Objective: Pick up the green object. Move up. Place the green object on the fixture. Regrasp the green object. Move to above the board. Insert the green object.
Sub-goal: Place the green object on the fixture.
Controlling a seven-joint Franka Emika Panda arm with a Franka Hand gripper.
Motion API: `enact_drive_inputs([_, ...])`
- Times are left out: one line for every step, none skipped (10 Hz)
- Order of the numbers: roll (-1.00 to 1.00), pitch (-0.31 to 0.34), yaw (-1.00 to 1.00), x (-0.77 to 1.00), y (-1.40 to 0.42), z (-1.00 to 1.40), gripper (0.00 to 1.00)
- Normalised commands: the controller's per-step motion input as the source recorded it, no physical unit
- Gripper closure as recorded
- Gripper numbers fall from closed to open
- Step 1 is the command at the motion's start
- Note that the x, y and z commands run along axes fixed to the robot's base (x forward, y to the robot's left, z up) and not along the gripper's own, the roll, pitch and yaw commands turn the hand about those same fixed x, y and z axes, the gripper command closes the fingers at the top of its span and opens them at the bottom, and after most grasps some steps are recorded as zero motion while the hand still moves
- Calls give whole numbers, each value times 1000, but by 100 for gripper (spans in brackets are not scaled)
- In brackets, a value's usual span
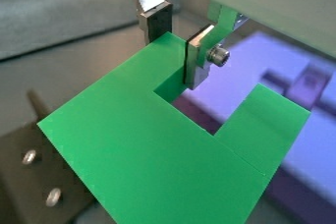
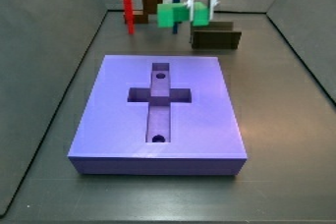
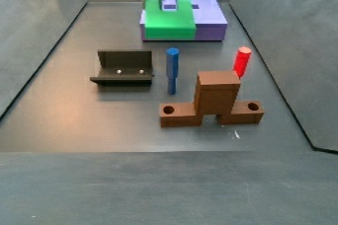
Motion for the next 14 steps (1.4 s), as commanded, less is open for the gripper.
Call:
enact_drive_inputs([-740, 249, -49, 760, -263, 603, 100])
enact_drive_inputs([-846, 180, -117, 786, -89, 549, 100])
enact_drive_inputs([-1000, 46, -240, 726, 0, 394, 100])
enact_drive_inputs([-923, 0, -271, 797, 6, 194, 100])
enact_drive_inputs([-697, 0, -303, 871, 123, 46, 100])
enact_drive_inputs([-540, 0, -220, 989, 129, 0, 100])
enact_drive_inputs([-120, 100, -37, 1000, 163, 14, 100])
enact_drive_inputs([0, 69, -17, 1000, 143, 49, 100])
enact_drive_inputs([0, 0, 0, 1000, 214, 34, 100])
enact_drive_inputs([0, -6, 11, 1000, 183, 17, 100])
enact_drive_inputs([0, 0, 0, 1000, 169, 0, 100])
enact_drive_inputs([-291, 0, 0, 1000, 291, -183, 100])
enact_drive_inputs([-429, 0, -169, 954, 271, -380, 100])
enact_drive_inputs([-594, 0, -54, 677, 554, -429, 100])
